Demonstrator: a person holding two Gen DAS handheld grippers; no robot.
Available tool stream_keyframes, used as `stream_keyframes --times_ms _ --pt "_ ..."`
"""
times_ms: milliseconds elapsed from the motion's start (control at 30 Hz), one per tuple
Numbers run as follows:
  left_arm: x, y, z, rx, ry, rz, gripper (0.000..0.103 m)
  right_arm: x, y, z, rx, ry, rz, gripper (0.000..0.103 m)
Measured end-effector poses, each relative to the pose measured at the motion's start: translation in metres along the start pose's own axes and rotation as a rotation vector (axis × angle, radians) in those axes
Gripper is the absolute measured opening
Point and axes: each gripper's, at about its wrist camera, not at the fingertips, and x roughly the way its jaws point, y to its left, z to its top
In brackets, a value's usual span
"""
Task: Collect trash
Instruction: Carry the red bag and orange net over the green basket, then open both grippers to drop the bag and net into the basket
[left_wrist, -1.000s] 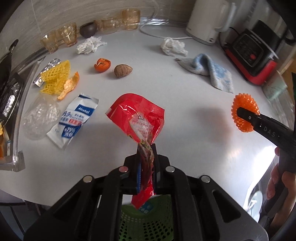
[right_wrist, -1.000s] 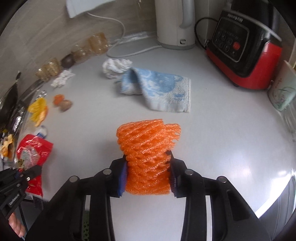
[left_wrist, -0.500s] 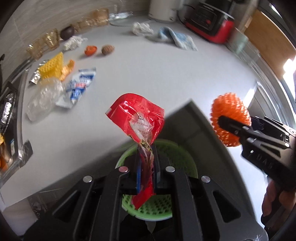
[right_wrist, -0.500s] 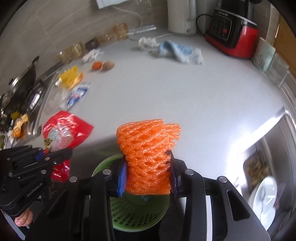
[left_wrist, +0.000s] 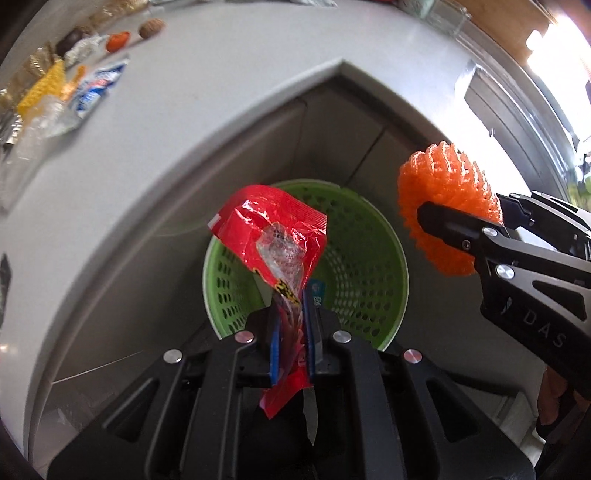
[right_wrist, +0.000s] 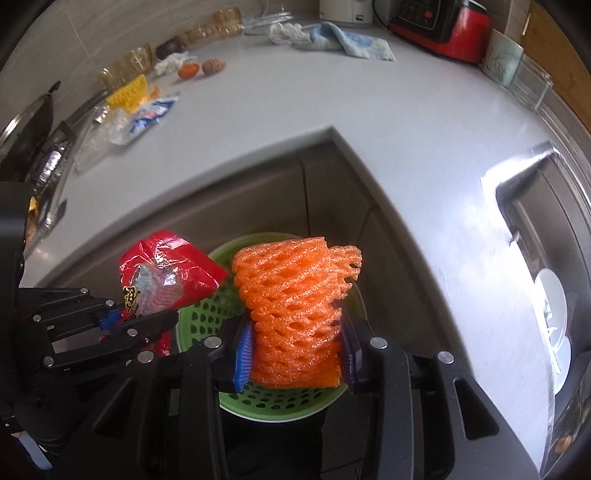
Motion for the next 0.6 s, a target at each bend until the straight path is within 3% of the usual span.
stream_keyframes --times_ms 133,267,367,600 --pt "0.013 -0.002 -0.003 0.030 0.015 0.000 0.017 0.006 -0.004 -0.009 0.023 0.017 -0.010 0.038" --pt "0.023 -0.006 -0.006 0.055 0.028 0.010 0.040 0.009 -0.007 -0.014 0.038 0.027 -0.027 0.039" --pt "0.027 -0.007 -0.006 0.064 0.038 0.006 0.049 0.010 -0.010 -0.017 0.050 0.031 -0.036 0.039" --pt "0.026 -0.010 -0.006 0.086 0.025 0.003 0.063 0.005 -0.014 -0.025 0.073 0.031 -0.055 0.039"
